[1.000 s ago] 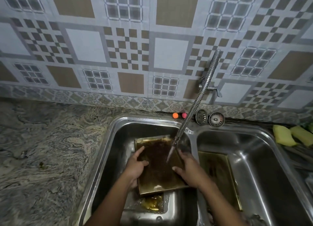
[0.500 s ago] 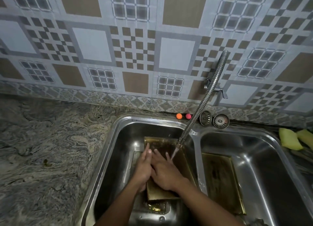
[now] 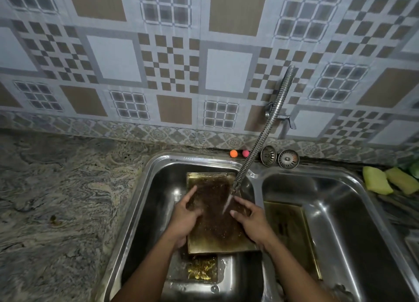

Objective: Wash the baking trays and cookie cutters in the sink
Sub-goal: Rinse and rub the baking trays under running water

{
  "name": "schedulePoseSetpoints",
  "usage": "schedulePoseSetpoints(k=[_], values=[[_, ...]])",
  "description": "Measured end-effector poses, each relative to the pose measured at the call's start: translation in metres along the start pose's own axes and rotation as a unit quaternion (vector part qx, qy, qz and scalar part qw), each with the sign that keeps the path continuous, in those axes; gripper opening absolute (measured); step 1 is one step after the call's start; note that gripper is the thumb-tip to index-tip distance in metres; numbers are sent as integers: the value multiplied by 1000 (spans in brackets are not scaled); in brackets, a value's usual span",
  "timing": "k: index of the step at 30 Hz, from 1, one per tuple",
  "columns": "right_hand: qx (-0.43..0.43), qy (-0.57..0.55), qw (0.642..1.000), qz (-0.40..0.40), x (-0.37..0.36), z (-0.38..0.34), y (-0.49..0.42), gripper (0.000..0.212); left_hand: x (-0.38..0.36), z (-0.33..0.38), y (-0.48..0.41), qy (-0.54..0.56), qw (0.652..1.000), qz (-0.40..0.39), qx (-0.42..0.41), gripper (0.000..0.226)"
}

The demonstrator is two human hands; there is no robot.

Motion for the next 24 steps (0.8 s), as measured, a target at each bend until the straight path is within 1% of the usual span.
schedulePoseSetpoints(k=[3,6,9,11,13,14,16,18,19,21,24], values=[[23,-30,997,72,19,-2,1,48,-10,1,4,-24,999,-28,-12,68],[50,-19,995,86,39,-10,8,50,-37,10,12,-63,995,-67,-31,62],[50,4,993,110,65,-1,19,48,-69,21,17,-115,990,-61,-59,55],[49,23,990,133,87,4,27,45,-98,29,21,-166,980,-62,-88,61],[47,67,986,143,112,8,35,44,-129,35,23,-200,970,-74,-113,69],[50,79,985,143,123,6,37,42,-147,38,26,-216,964,-85,-132,70],[36,29,988,144,144,15,39,38,-186,43,35,-259,945,-96,-173,71],[13,-28,986,167,169,28,39,37,-226,44,43,-318,916,-108,-220,74],[6,-35,983,181,184,34,39,36,-247,41,46,-347,899,-122,-238,76],[3,-31,980,195,213,43,38,33,-282,29,49,-394,872,-149,-247,77],[6,-20,970,240,266,53,35,37,-323,11,47,-437,846,-187,-242,80]])
Point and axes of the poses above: each hand's wrist, its own y-axis away from the middle knuckle, its own x-axis out of the back of the hand, z = x × y, the point moved 9 cm from there along -y, towards the middle knuckle, and after that the axes turned 11 degrees about x, right-handed, at the moved point
